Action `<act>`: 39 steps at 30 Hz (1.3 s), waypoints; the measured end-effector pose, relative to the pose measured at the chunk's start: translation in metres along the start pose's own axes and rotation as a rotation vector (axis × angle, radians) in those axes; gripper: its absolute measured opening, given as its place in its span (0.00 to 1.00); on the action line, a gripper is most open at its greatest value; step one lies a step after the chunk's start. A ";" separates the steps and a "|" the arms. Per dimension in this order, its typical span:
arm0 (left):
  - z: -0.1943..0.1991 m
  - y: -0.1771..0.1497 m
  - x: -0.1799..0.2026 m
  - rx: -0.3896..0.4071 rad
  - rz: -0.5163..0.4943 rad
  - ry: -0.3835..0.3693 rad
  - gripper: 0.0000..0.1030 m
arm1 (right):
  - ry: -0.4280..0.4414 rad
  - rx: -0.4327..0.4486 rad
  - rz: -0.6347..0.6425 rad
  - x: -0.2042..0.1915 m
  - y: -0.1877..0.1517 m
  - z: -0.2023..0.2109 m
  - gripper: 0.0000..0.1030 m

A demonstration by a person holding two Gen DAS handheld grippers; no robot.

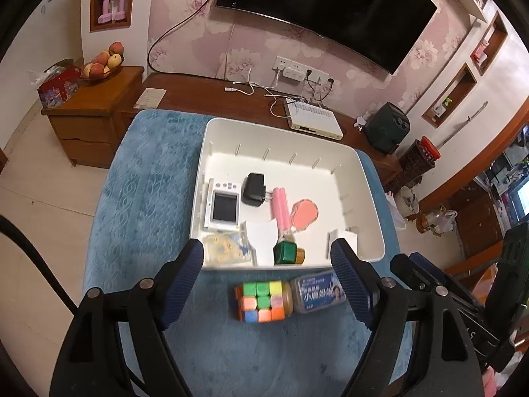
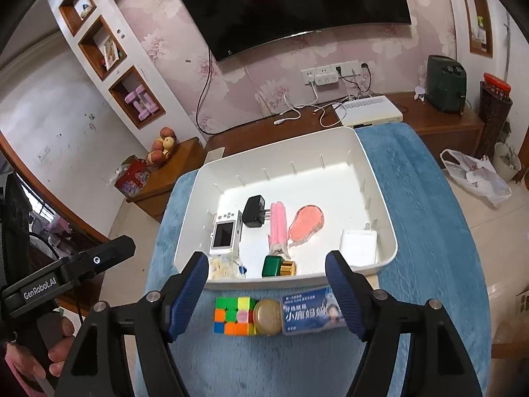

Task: Organize rigid objects
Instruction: 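Pull both tools back toward the Rubik's cube and dental floss box, then grasp the blue dental floss box with right tool while left tool grasps the Rubik's cube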

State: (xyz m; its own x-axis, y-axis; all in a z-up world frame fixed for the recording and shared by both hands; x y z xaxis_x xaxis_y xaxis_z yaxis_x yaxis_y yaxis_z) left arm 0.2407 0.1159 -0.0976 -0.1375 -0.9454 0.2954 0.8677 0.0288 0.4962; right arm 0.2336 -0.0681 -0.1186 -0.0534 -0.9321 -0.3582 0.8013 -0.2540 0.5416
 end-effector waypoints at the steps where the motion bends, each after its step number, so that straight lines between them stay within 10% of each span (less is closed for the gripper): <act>1: 0.003 -0.005 0.000 -0.001 -0.004 0.000 0.80 | -0.006 0.001 0.009 -0.002 -0.004 0.003 0.72; 19: 0.008 -0.063 0.002 -0.092 -0.032 0.010 0.80 | -0.079 0.029 0.105 -0.007 -0.068 0.032 0.78; 39: -0.071 -0.097 -0.001 -0.325 0.082 0.082 0.80 | -0.093 -0.035 0.289 0.012 -0.106 -0.010 0.78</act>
State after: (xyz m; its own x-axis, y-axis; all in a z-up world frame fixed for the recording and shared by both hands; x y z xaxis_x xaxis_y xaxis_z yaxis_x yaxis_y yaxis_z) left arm 0.1909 0.0908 -0.2039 -0.0339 -0.9675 0.2506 0.9828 0.0133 0.1841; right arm 0.1541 -0.0498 -0.1883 0.1269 -0.9845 -0.1213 0.8111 0.0326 0.5840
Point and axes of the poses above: each gripper's, at about its wrist camera, not at the fingertips, and z roughly against the way its jaws point, x to its right, y to its top, the point moved 7 cm from there along -z, roughly the way its jaws point, and after that the axes turned 1 degree about -z, right-handed, at the moved point
